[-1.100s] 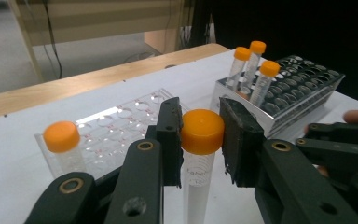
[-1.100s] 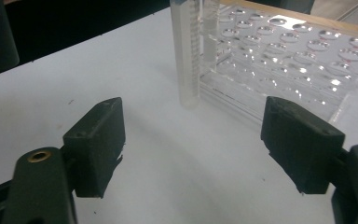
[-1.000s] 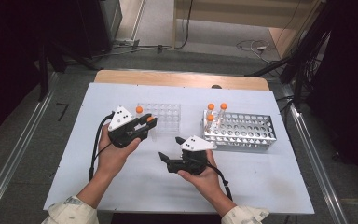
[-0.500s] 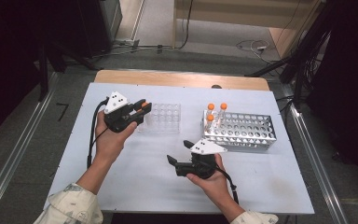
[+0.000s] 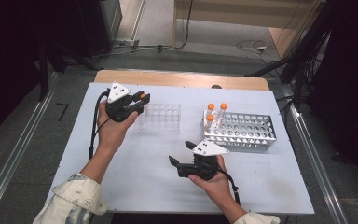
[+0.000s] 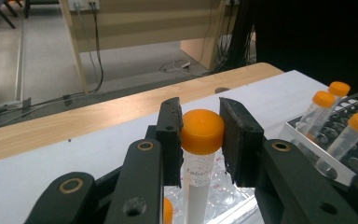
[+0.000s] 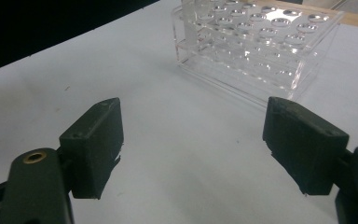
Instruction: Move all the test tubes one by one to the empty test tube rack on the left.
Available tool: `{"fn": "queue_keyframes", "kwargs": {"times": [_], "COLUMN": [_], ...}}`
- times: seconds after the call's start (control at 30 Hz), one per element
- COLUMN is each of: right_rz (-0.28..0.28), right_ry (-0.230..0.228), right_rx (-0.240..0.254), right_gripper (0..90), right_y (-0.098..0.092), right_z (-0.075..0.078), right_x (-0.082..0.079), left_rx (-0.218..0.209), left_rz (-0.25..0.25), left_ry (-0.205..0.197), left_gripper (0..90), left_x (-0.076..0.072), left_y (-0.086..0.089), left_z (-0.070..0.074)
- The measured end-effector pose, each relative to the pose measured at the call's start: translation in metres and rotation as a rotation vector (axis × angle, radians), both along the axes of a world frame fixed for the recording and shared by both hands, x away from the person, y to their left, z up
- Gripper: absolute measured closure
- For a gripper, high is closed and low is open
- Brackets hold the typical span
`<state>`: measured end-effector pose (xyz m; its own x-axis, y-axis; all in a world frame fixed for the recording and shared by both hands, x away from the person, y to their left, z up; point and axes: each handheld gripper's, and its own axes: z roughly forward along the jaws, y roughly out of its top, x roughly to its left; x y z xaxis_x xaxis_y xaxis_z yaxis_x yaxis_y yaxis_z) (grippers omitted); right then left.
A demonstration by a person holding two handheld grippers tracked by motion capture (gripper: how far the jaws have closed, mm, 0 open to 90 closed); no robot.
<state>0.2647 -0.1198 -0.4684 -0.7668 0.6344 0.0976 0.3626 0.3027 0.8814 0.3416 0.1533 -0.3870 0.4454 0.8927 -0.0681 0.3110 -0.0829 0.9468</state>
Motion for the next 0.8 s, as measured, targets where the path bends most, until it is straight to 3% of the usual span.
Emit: {"fn": "queue_keyframes", "kwargs": {"times": [0.2, 0.5, 0.8], "right_rz": [0.000, -0.001, 0.004], "right_ry": [-0.001, 0.004, 0.005], "right_rx": [0.000, 0.009, 0.003], "right_gripper": [18.8, 18.8, 18.8], "right_y": [0.000, 0.000, 0.001], "right_z": [0.000, 0.001, 0.001], "right_x": [0.001, 0.000, 0.000], "left_rx": [0.033, 0.085, 0.085], "left_rz": [0.004, -0.005, 0.002], "left_ry": [0.010, 0.029, 0.043], "left_gripper": [71.5, 71.4, 71.2], "left_x": [0.008, 0.008, 0.006], "left_y": [-0.003, -0.010, -0.008], "left_z": [-0.008, -0.022, -0.034]}}
